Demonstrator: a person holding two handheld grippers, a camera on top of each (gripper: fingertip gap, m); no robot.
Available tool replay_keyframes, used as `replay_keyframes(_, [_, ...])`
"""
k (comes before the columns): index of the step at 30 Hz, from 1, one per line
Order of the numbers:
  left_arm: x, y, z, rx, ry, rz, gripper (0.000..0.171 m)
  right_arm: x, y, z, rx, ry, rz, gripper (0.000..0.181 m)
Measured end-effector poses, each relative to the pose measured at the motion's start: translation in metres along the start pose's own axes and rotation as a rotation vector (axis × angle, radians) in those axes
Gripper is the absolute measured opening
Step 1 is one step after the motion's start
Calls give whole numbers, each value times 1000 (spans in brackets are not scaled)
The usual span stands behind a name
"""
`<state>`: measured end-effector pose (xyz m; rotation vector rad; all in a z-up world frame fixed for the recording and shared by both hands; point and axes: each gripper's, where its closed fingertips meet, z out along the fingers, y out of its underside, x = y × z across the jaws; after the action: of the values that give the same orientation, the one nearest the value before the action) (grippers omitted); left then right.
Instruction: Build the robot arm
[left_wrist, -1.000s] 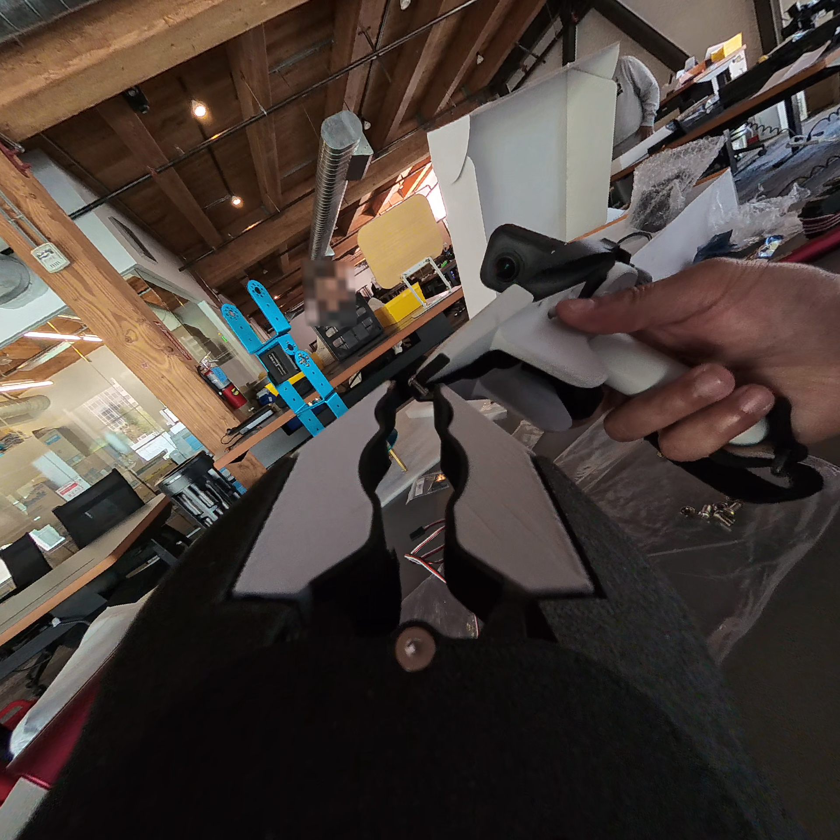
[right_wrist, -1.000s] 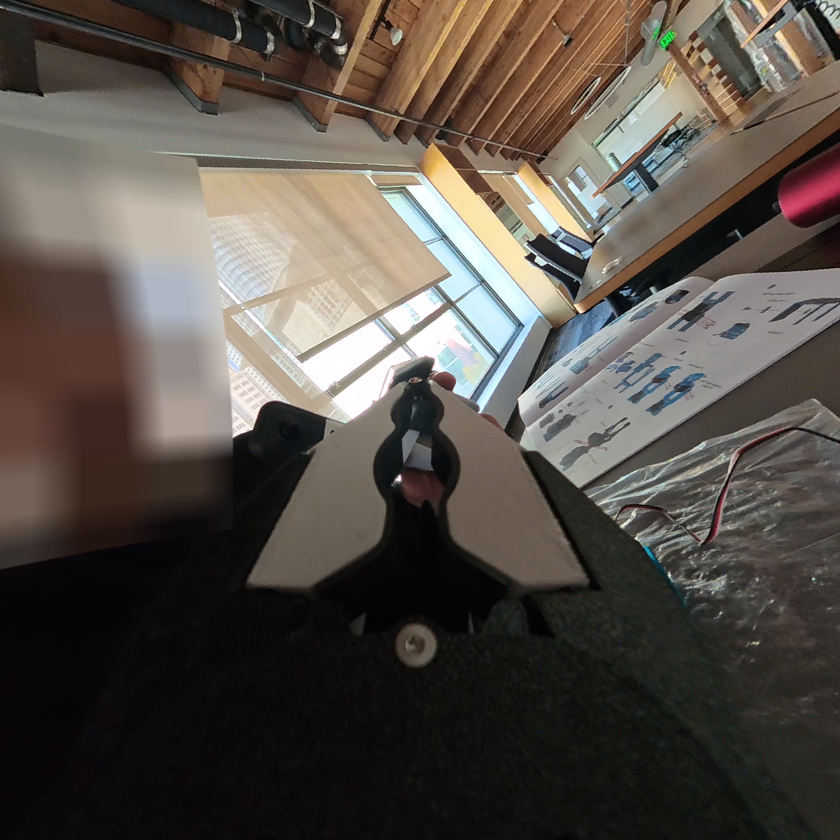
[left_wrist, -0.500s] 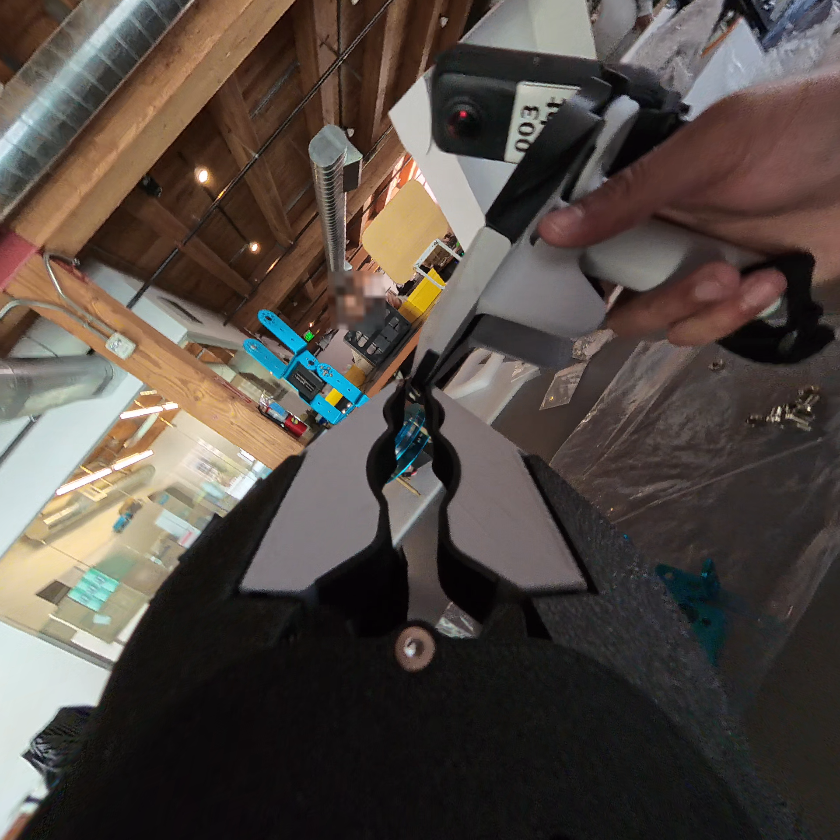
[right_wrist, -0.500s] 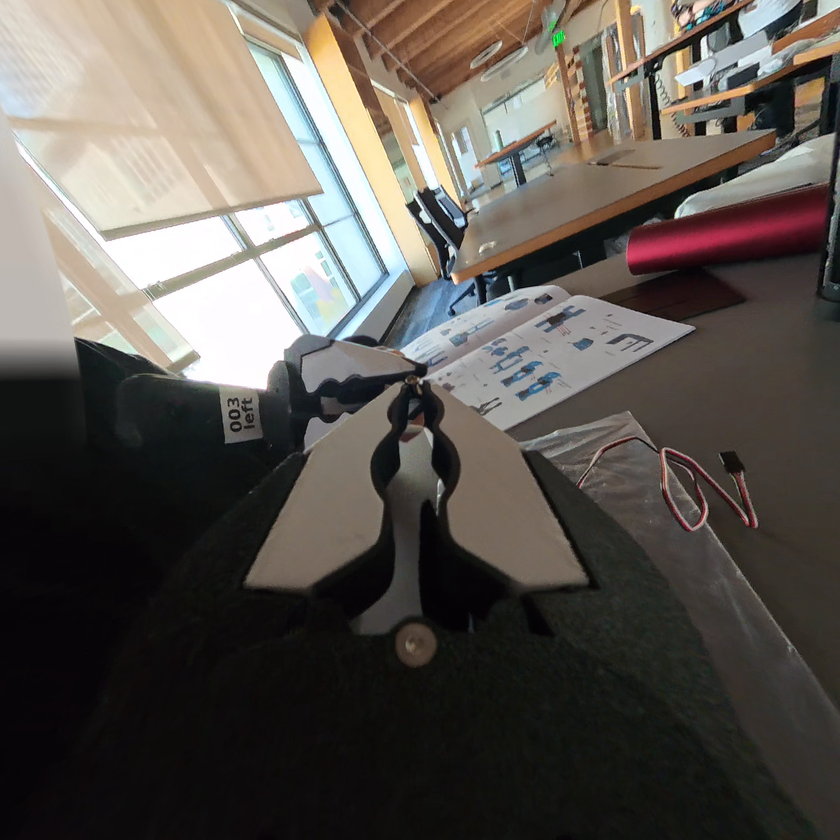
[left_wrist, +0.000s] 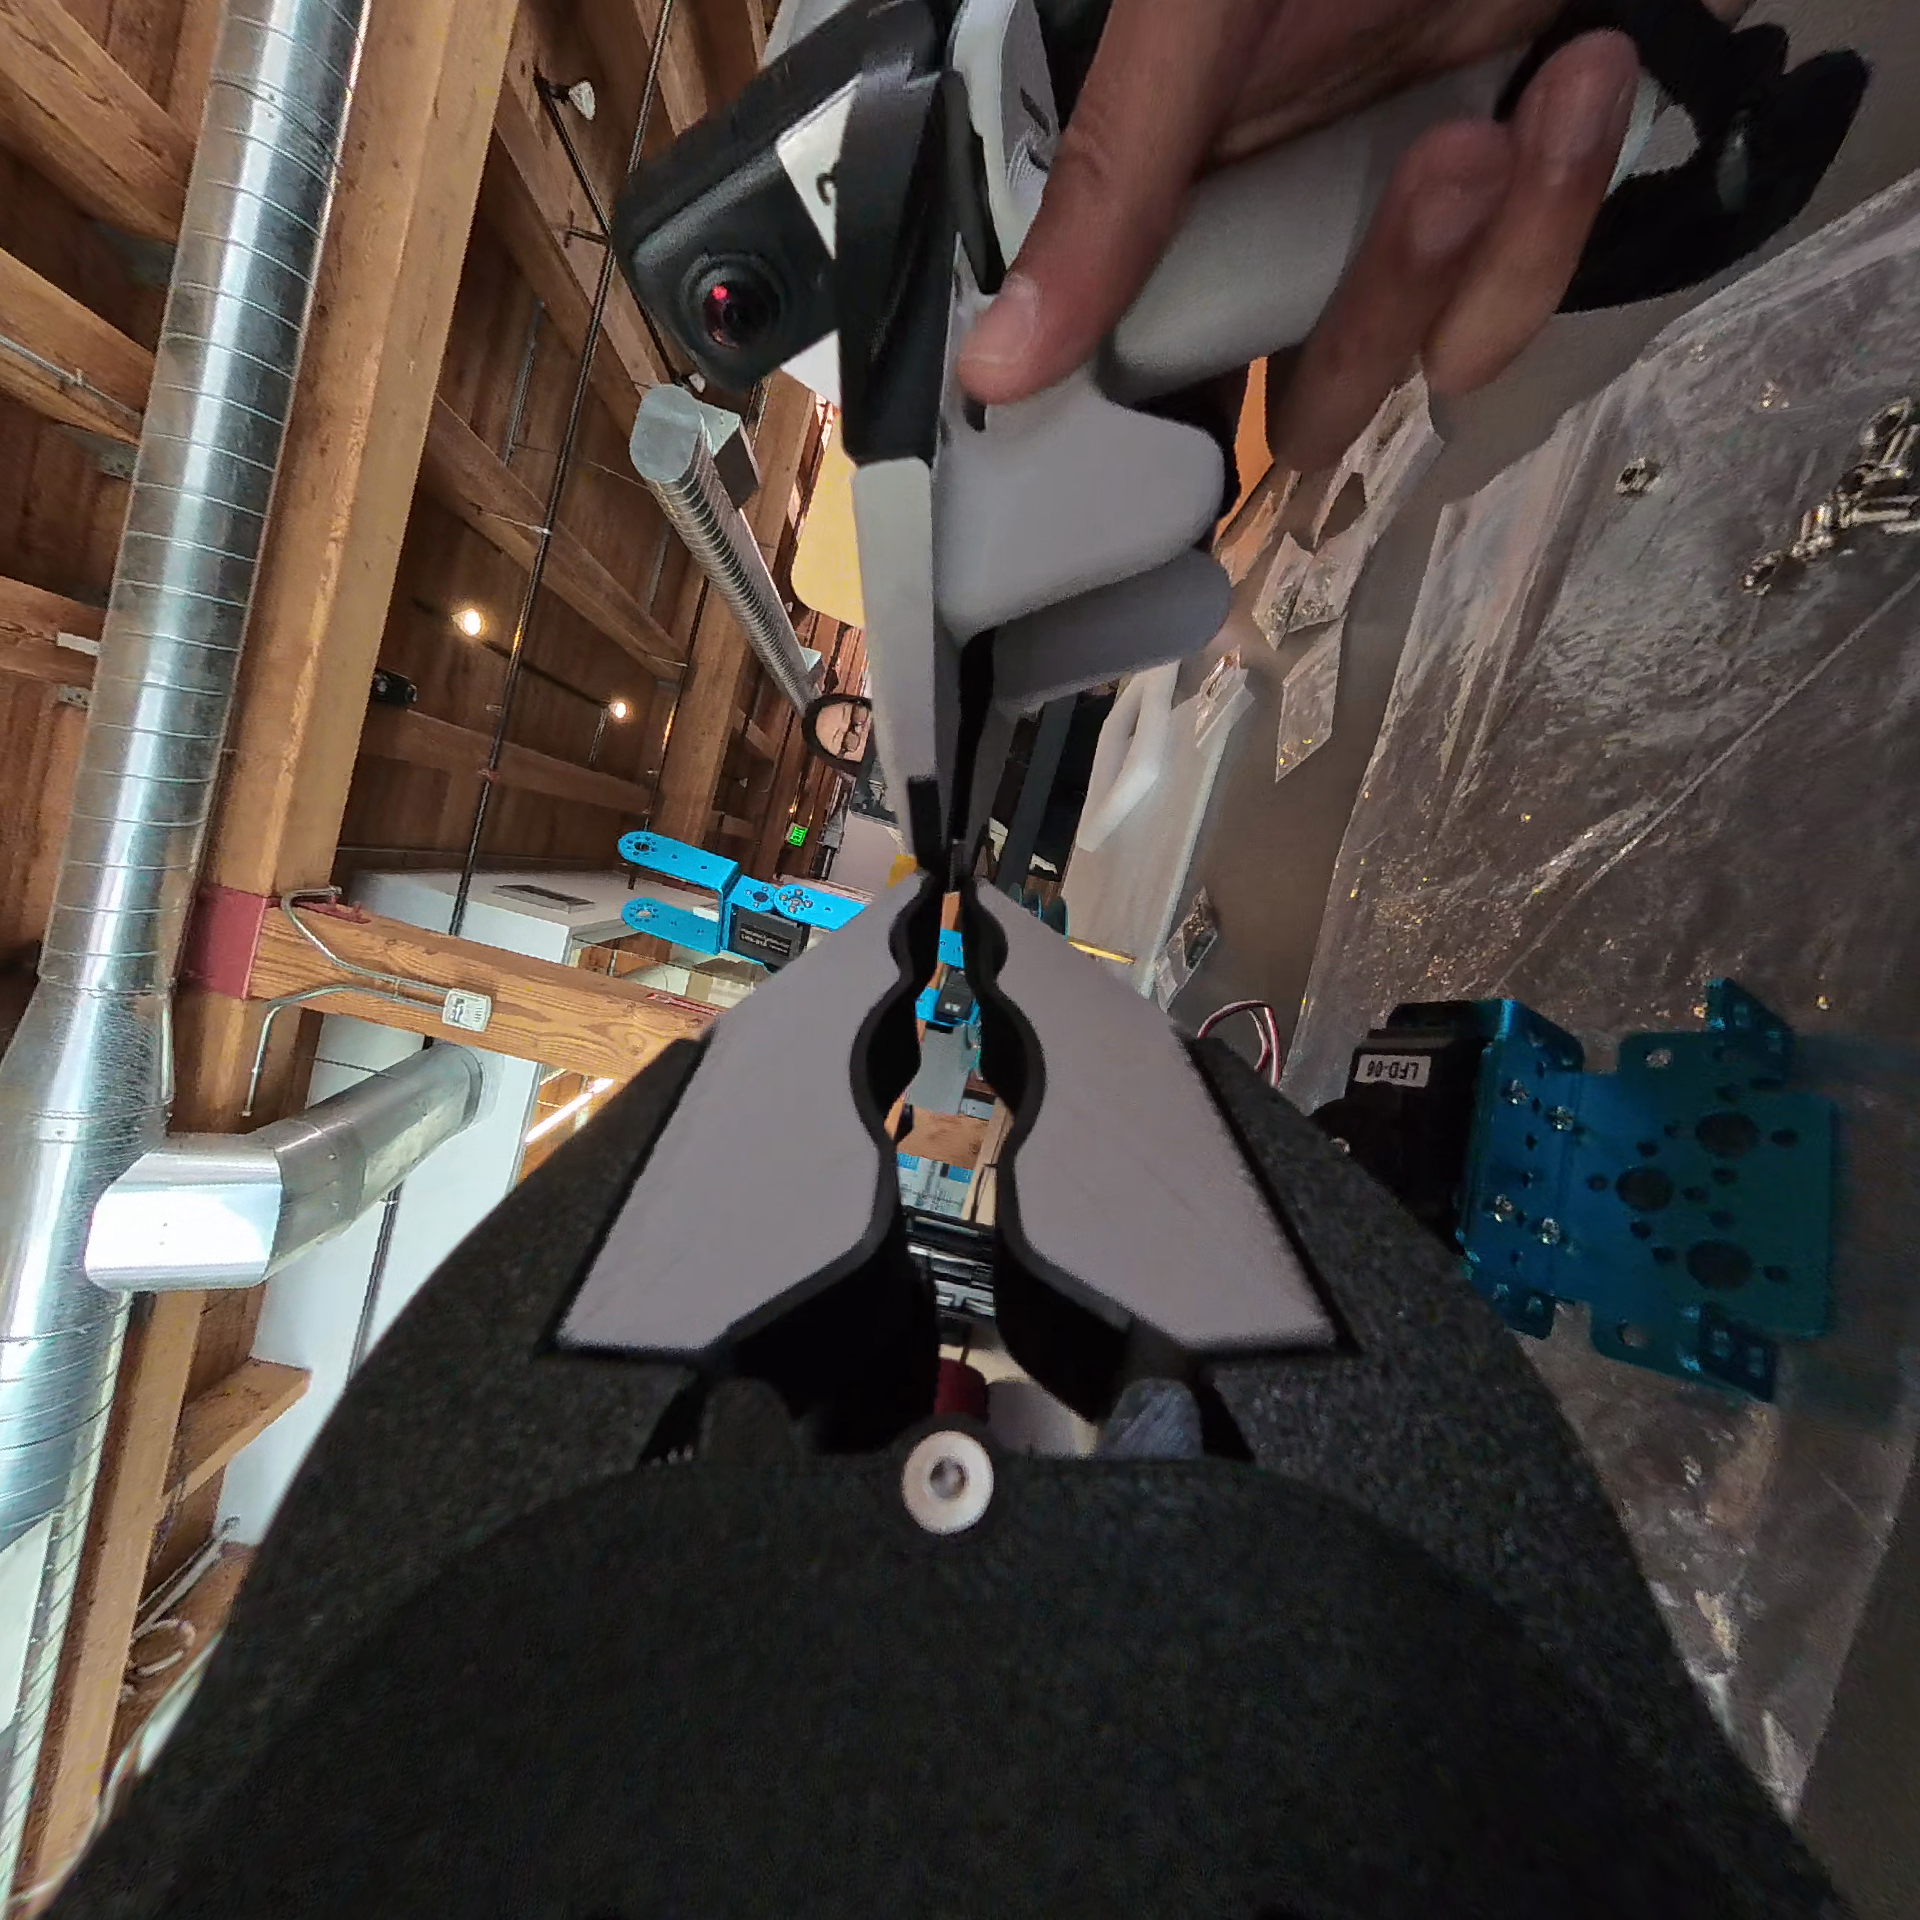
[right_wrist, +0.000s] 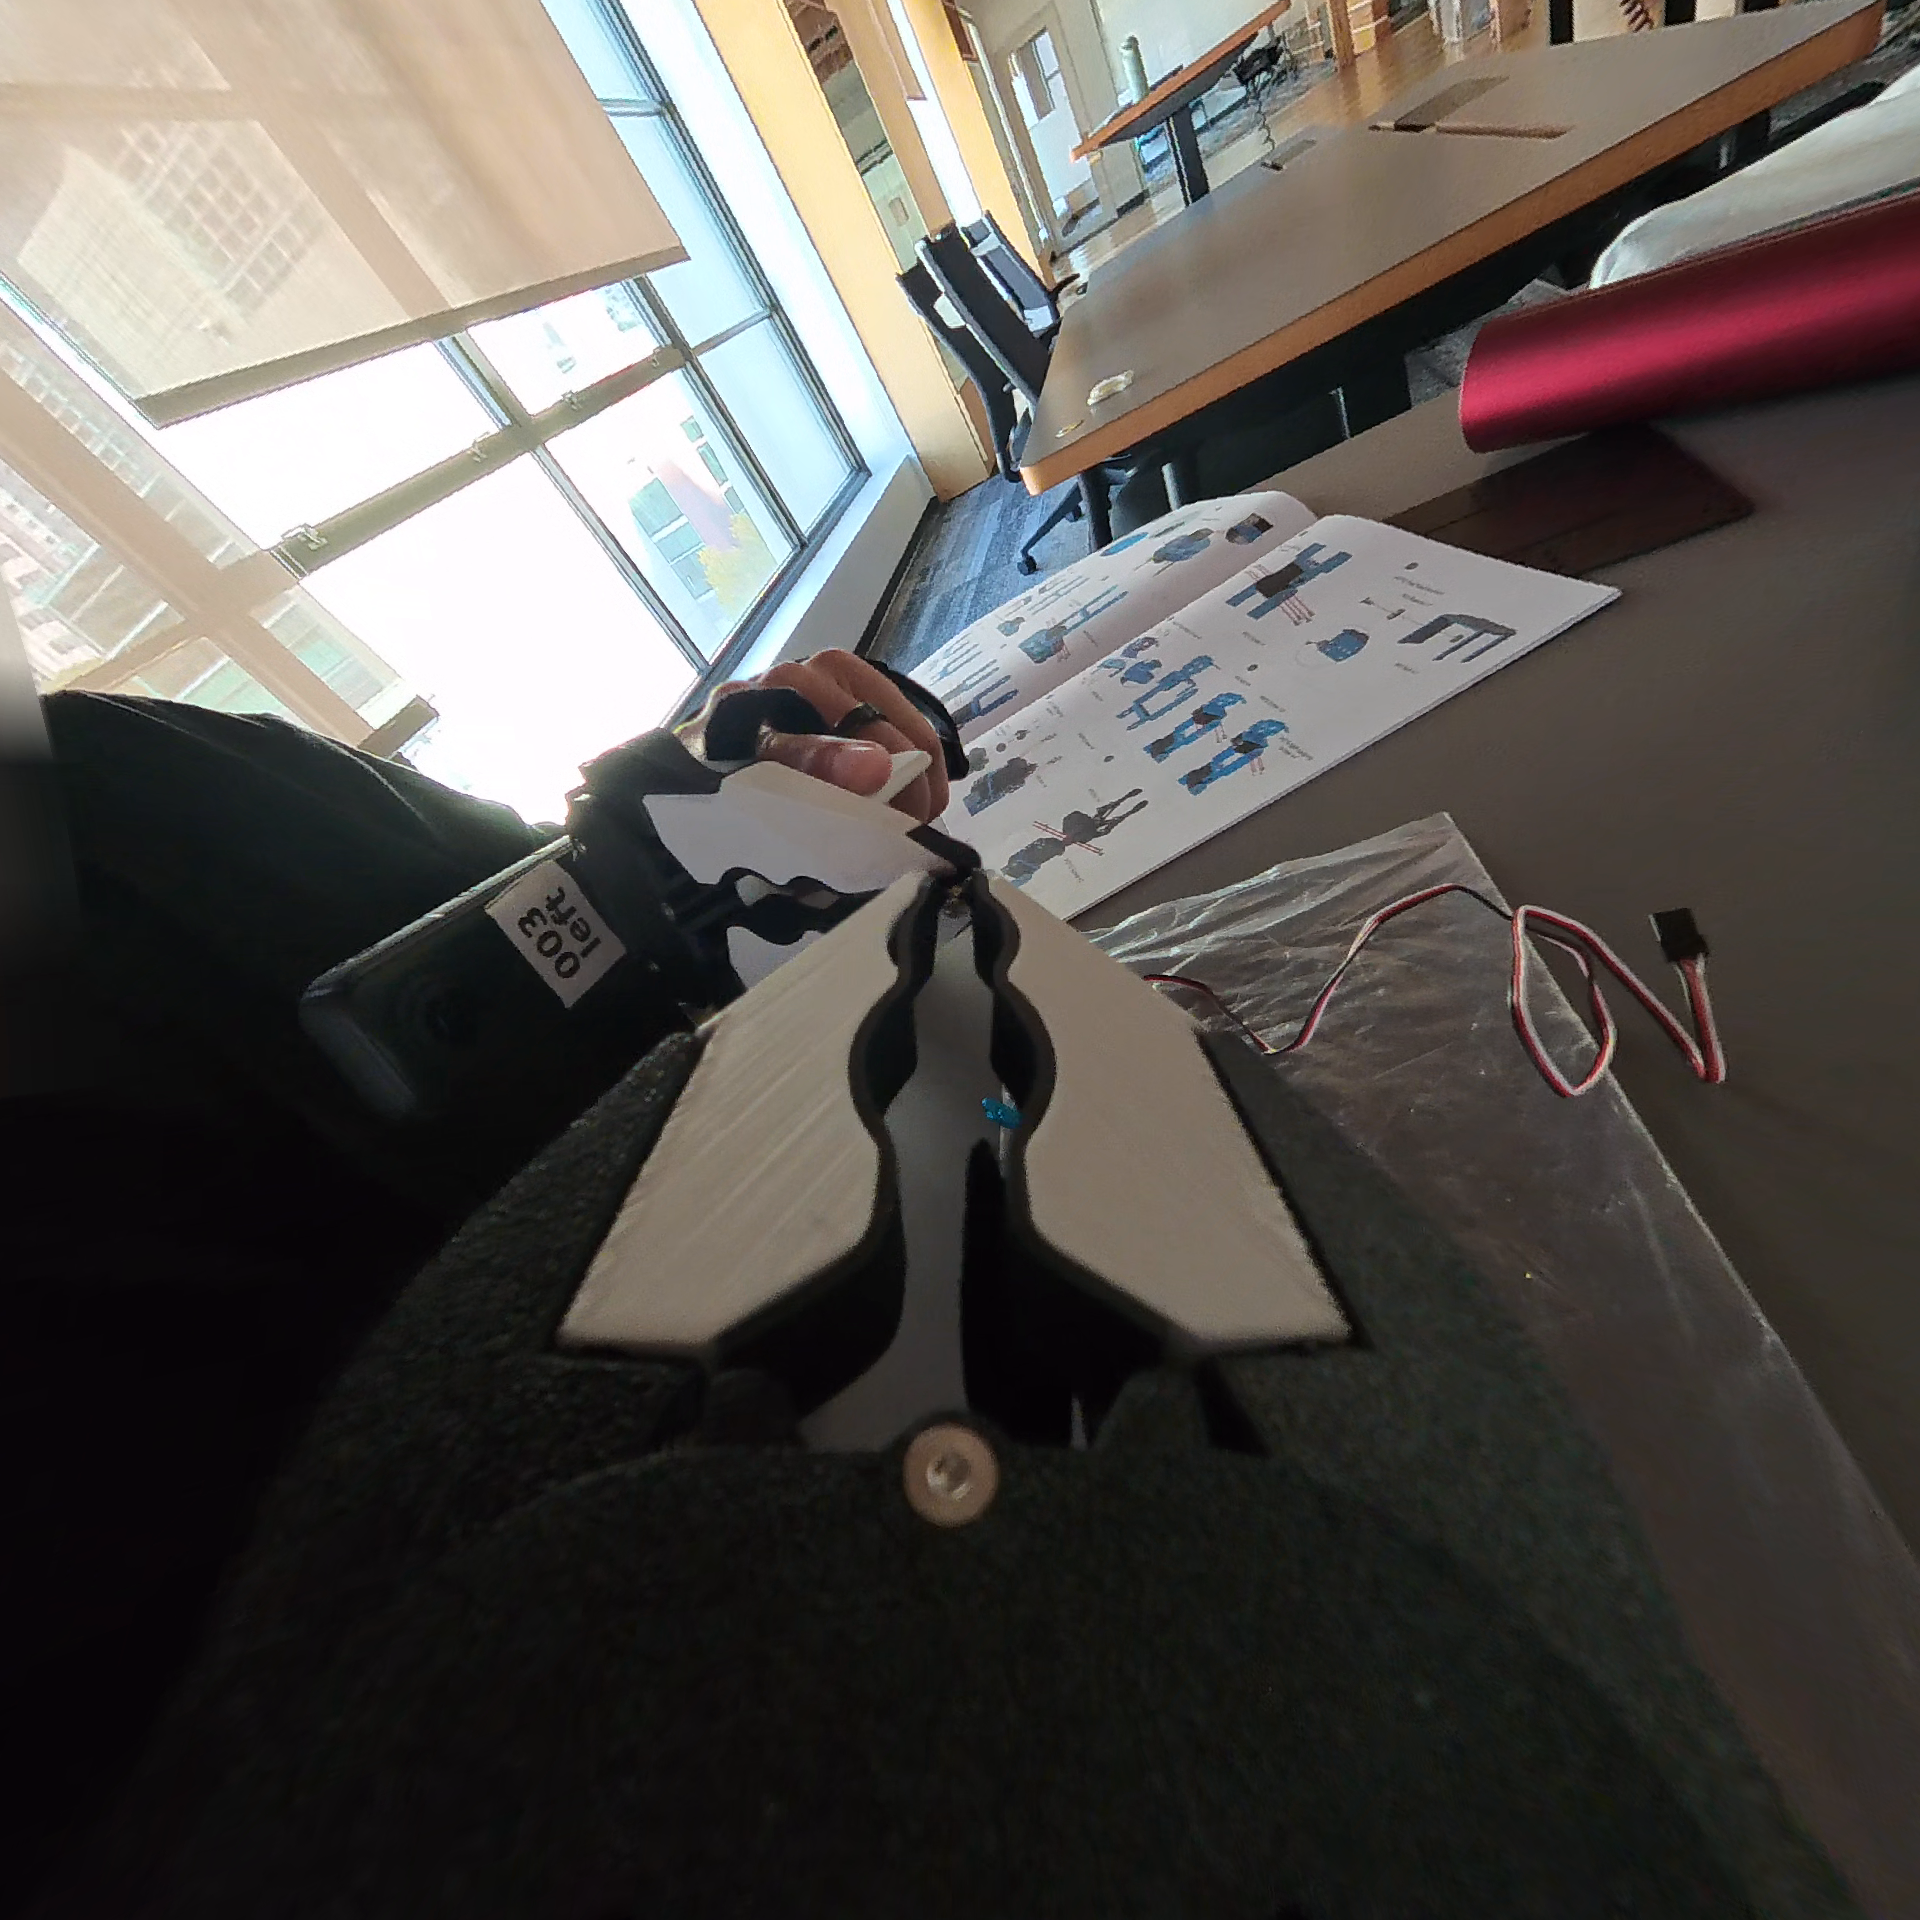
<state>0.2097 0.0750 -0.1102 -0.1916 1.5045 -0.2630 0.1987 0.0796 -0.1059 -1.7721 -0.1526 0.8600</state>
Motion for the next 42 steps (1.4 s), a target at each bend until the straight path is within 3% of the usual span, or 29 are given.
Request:
replay_keyframes(12, [1, 5, 2, -35, -4, -45, 2, 8, 1, -1, -47, 207, -275, 5])
replay_keyframes(18, [4, 4, 0, -13, 10, -14, 3, 8, 5, 1, -67, 190, -261, 5])
replay_keyframes(21, [6, 4, 0, -6, 33, -74, 3, 7, 6, 1, -76, 183, -252, 5])
replay_keyframes(26, [21, 22, -11, -7, 259, -336, 9, 24, 23, -4, -203, 280, -344, 4])
replay_keyframes(32, [57, 44, -35, 26, 837, -786, 42, 36, 59, -12, -428, 338, -501, 4])
replay_keyframes(36, [71, 45, -40, 78, 990, -819, 50, 42, 77, -4, -532, 384, -559, 5])
replay_keyframes(42, [90, 43, -40, 103, 1057, -801, 47, 53, 81, 1, -563, 439, -580, 5])
